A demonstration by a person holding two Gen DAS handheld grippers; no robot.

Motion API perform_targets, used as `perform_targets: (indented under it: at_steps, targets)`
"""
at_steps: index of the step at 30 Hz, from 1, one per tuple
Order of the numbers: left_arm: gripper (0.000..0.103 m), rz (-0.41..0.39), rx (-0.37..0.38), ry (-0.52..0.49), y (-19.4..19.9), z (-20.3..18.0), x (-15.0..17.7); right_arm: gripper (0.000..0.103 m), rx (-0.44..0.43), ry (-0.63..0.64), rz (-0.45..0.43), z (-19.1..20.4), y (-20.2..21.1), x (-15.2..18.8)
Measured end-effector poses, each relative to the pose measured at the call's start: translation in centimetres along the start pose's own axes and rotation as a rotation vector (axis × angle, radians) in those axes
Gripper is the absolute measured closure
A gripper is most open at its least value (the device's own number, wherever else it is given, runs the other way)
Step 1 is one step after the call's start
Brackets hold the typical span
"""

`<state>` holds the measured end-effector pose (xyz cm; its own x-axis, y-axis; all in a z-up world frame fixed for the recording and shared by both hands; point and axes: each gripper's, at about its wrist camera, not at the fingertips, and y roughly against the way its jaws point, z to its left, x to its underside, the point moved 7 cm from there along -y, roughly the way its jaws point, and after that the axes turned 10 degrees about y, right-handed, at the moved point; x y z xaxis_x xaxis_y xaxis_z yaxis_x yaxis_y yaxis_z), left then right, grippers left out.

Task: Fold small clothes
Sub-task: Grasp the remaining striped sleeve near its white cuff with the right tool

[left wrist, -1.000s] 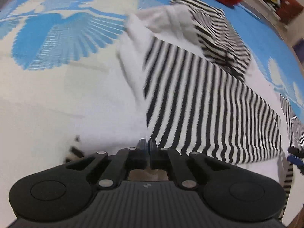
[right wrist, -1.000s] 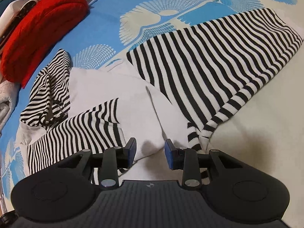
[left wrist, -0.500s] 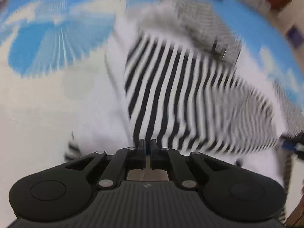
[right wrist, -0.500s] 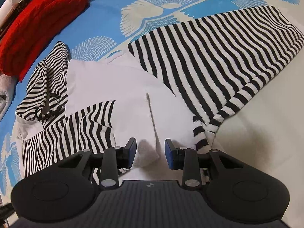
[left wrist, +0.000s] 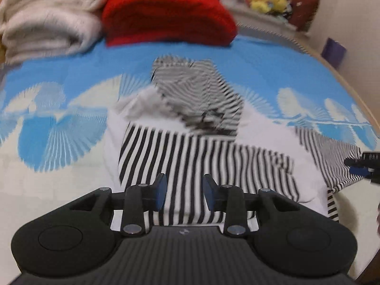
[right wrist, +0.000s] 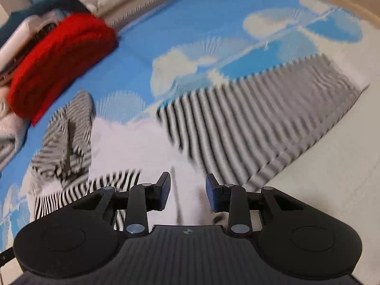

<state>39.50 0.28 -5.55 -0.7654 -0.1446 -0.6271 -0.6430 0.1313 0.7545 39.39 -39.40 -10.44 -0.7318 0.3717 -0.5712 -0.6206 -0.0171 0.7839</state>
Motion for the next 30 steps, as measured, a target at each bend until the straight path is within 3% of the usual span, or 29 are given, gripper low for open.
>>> perform_targets:
  at_steps: [3, 6, 9, 12, 14, 16, 17, 19, 22, 27, 30]
  targets:
    - [0.066, -0.098, -0.027, -0.006, 2.9, -0.7, -0.8, 0.069, 0.025, -0.009, -0.059, -2.6, 1.7, -2.1]
    - [0.066, -0.126, -0.013, 0.01, 5.7, -1.4, -1.4, 0.069, 0.031, -0.042, -0.135, -5.9, 3.7, -4.6]
    - [0.064, -0.157, 0.003, -0.071, 8.4, -2.4, -0.8, 0.069, 0.066, -0.074, -0.215, -9.7, 5.3, -6.4]
    - [0.057, -0.182, 0.02, -0.133, 8.7, -2.9, 1.5, 0.069, 0.093, -0.156, -0.249, -13.6, 5.9, -6.8]
    - [0.057, -0.165, 0.023, -0.119, 7.1, -2.1, 3.7, 0.069, 0.114, -0.215, -0.246, -16.2, 5.7, -6.6]
    - [0.06, -0.029, -0.012, -0.052, 4.4, -1.5, 5.1, 0.069, 0.116, -0.256, -0.24, -17.9, 5.3, -6.1]
    - [0.06, -0.007, 0.016, -0.006, 3.8, -1.6, 5.0, 0.069, 0.121, -0.271, -0.233, -18.7, 5.0, -5.9]
    - [0.06, -0.022, 0.049, -0.018, 3.0, -2.4, 4.5, 0.069, 0.126, -0.305, -0.211, -20.2, 4.1, -5.2]
    - [0.059, -0.067, -0.004, -0.116, 1.9, -3.4, 4.3, 0.069, 0.093, -0.368, -0.168, -21.6, 2.2, -4.3]
    - [0.059, -0.022, 0.029, -0.052, 0.6, -3.4, 4.6, 0.069, 0.084, -0.438, -0.134, -23.6, 0.1, -3.3]
    - [0.059, -0.038, 0.025, -0.058, 0.5, -3.8, 4.4, 0.069, 0.083, -0.48, -0.122, -24.3, -1.3, -3.0]
